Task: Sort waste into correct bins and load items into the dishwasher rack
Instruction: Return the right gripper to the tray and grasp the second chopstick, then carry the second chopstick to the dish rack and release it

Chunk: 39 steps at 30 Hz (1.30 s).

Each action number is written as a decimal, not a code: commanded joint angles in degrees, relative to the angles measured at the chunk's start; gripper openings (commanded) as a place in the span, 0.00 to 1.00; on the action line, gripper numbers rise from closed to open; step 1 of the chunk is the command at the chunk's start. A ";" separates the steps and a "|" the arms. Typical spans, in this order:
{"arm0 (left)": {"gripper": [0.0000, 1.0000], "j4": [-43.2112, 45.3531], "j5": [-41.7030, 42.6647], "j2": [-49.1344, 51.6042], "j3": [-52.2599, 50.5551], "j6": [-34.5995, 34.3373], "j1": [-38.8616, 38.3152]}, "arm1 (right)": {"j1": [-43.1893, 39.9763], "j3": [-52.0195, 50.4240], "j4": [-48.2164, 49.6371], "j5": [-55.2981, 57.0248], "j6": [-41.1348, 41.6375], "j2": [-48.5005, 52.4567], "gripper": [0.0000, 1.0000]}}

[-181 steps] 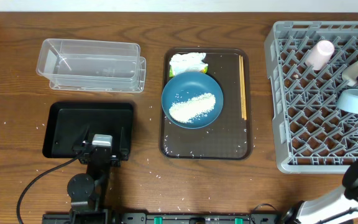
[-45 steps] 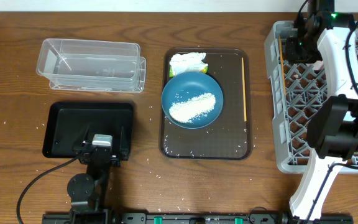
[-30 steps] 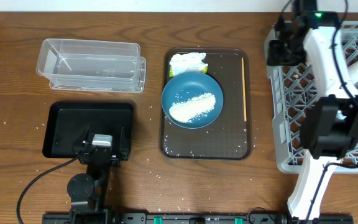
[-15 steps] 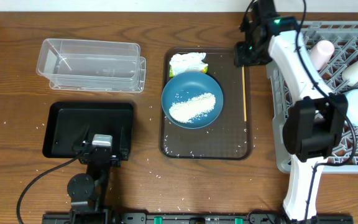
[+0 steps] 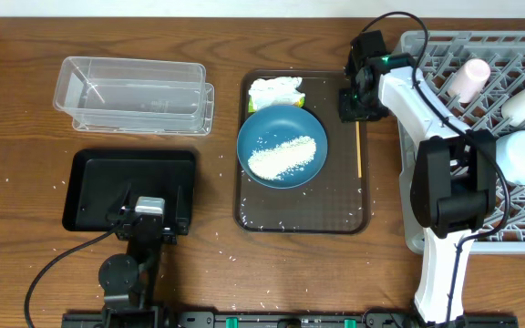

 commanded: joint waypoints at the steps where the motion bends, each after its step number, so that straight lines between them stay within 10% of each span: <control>1: 0.93 -1.90 0.79 -0.11 -0.98 0.09 0.07 | 0.52 -0.96 0.35 1.57 1.53 -0.68 0.39; 14: 0.93 -1.92 0.79 -0.11 -0.98 0.09 0.07 | 2.25 -8.02 6.67 1.40 5.18 -0.68 0.36; 20: 0.93 -1.92 0.79 -0.11 -0.98 0.09 0.07 | 3.10 -7.43 6.64 1.16 6.01 -0.70 0.01; 39: 0.93 -1.90 0.79 -0.11 -0.98 0.09 0.07 | -12.17 25.44 -18.73 0.94 -4.24 -4.81 0.01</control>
